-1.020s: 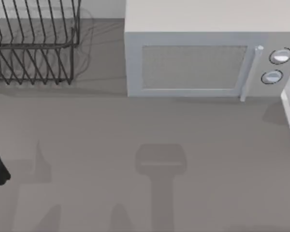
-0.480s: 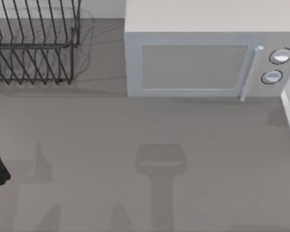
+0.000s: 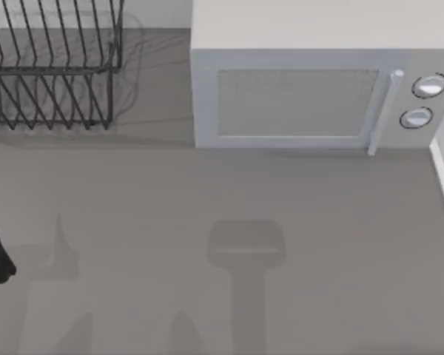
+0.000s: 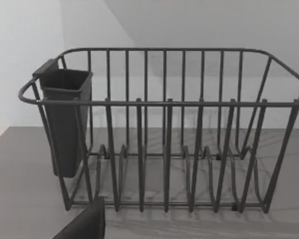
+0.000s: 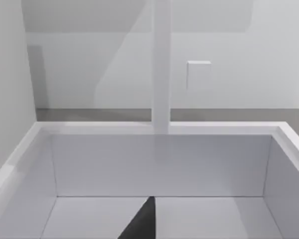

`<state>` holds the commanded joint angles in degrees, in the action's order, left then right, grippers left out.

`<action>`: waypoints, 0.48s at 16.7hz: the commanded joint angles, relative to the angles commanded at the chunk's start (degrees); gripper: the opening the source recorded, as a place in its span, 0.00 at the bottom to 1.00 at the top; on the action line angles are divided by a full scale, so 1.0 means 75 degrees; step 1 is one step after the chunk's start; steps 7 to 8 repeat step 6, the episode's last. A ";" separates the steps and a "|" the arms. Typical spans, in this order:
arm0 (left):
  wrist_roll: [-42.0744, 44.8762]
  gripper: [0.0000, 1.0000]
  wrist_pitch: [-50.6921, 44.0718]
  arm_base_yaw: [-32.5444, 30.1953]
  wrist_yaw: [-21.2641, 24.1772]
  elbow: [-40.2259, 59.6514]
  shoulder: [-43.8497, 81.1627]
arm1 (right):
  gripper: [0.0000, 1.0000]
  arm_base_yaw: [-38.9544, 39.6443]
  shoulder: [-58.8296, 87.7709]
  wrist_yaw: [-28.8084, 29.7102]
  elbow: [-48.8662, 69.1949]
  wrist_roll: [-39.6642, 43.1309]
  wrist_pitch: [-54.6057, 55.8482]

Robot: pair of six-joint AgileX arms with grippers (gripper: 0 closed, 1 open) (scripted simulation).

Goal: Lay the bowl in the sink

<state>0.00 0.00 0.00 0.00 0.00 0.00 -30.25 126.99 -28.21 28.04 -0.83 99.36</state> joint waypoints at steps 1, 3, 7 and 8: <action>0.0000 1.00 0.0000 0.0000 0.0000 0.0000 0.0000 | 1.00 0.0000 0.0000 0.0000 0.0000 0.0000 0.0000; 0.0000 1.00 0.0000 0.0000 0.0000 0.0000 0.0000 | 1.00 0.0000 0.0000 0.0000 0.0000 0.0000 0.0000; 0.0000 1.00 0.0000 0.0000 0.0000 0.0000 0.0000 | 1.00 0.0000 0.0000 0.0000 0.0000 0.0000 0.0000; 0.0000 1.00 0.0000 0.0000 0.0000 0.0000 0.0000 | 1.00 0.0000 0.0000 0.0000 0.0000 0.0000 0.0000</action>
